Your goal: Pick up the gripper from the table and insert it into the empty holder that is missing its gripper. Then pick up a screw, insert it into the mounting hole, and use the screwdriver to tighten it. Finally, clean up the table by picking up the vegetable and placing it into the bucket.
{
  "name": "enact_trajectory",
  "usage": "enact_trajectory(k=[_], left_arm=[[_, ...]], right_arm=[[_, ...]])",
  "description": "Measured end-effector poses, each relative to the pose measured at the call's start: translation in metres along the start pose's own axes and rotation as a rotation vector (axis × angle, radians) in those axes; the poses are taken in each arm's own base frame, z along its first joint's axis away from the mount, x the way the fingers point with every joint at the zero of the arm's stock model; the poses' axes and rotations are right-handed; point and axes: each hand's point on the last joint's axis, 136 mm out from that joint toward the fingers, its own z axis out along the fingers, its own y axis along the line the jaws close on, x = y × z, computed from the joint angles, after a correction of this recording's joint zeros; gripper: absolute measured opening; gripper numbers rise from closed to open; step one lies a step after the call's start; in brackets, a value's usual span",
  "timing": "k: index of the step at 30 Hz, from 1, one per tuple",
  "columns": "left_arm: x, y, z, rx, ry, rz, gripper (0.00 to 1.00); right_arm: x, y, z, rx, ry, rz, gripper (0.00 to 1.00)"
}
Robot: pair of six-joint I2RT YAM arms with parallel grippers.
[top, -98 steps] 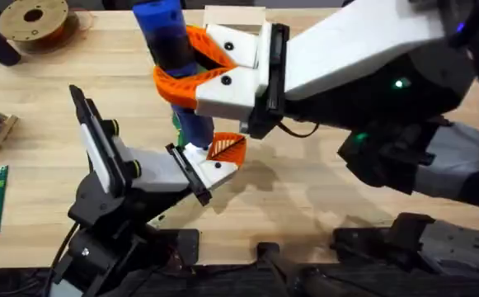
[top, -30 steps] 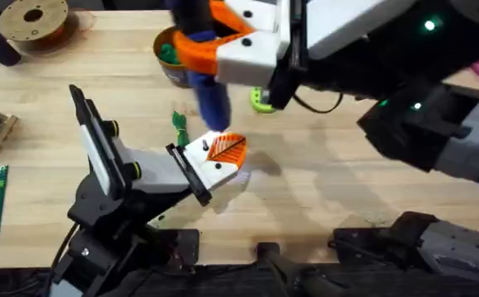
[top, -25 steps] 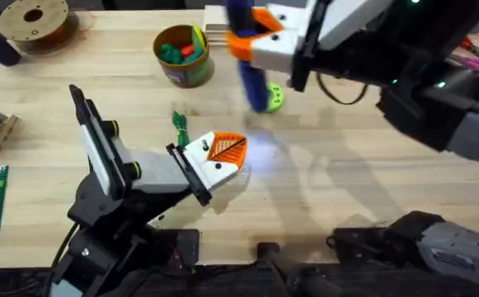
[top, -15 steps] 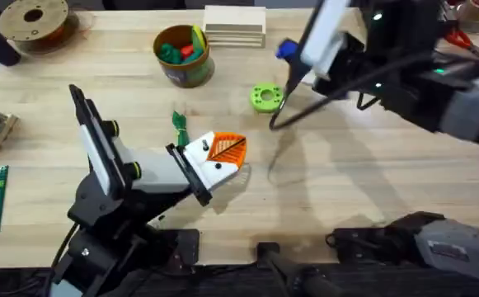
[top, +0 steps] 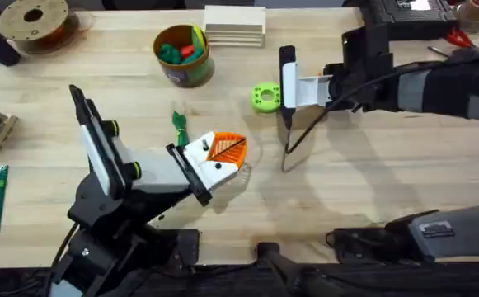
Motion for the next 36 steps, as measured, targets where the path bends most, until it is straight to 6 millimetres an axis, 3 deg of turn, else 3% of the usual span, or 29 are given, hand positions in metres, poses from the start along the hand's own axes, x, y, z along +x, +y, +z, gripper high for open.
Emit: enact_trajectory(k=[5,6,7,15,18,19,20,27,32,36], left_arm=[[0.000,0.000,0.000,0.000,0.000,0.000,0.010],[0.000,0.000,0.000,0.000,0.000,0.000,0.010],[0.000,0.000,0.000,0.000,0.000,0.000,0.010],[0.000,0.000,0.000,0.000,0.000,0.003,0.032],[0.000,0.000,0.000,0.000,0.000,0.004,0.468],[0.000,0.000,0.000,0.000,0.000,0.003,0.917],[0.000,0.000,0.000,0.000,0.000,0.003,0.968],[-0.003,0.003,0.000,-0.015,-0.011,0.009,0.987],[-0.004,0.018,-0.003,-0.115,0.003,-0.051,0.987],[-0.007,0.035,-0.023,-0.278,0.134,-0.155,0.987]], right_arm=[[-0.002,-0.012,-0.003,0.016,-0.005,0.011,0.790],[-0.002,-0.016,-0.005,0.025,-0.005,0.020,0.882],[-0.002,-0.016,-0.007,0.019,-0.006,0.041,0.908],[-0.007,-0.015,-0.028,0.019,-0.021,0.318,0.917],[-0.013,-0.021,-0.051,0.042,-0.046,0.439,0.917],[-0.020,-0.029,-0.080,0.074,-0.086,0.569,0.917],[-0.022,-0.031,-0.088,0.083,-0.102,0.605,0.917],[-0.038,-0.041,-0.136,0.136,-0.208,0.785,0.917],[-0.040,-0.042,-0.150,0.147,-0.234,0.826,0.917],[-0.038,-0.039,-0.154,0.137,-0.233,0.863,0.917]])
